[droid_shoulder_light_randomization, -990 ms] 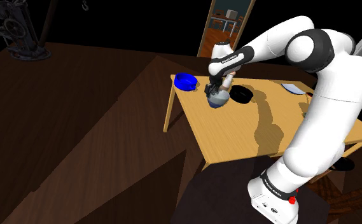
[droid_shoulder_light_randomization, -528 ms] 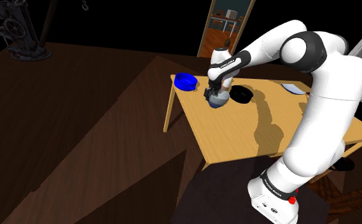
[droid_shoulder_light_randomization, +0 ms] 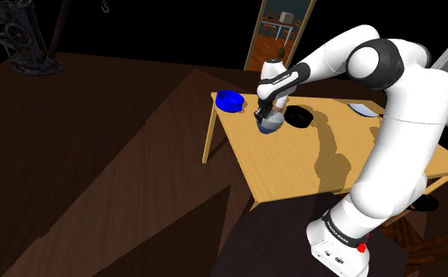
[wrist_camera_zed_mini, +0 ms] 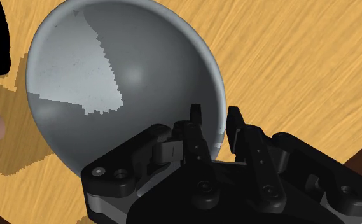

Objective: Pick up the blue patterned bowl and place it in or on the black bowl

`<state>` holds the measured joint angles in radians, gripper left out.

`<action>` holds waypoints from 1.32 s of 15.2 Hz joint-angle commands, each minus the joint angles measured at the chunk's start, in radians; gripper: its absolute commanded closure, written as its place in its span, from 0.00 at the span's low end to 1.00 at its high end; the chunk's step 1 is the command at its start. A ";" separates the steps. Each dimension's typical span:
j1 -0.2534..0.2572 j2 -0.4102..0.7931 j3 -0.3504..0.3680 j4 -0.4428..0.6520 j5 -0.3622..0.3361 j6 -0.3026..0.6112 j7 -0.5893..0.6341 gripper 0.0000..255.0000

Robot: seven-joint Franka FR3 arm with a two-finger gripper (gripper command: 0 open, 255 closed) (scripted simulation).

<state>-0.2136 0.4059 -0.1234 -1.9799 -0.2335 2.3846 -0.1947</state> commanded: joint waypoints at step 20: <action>0.003 -0.107 0.003 0.036 0.012 -0.141 -0.030 1.00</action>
<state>-0.2110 0.3060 -0.1206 -1.9520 -0.2232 2.2574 -0.2219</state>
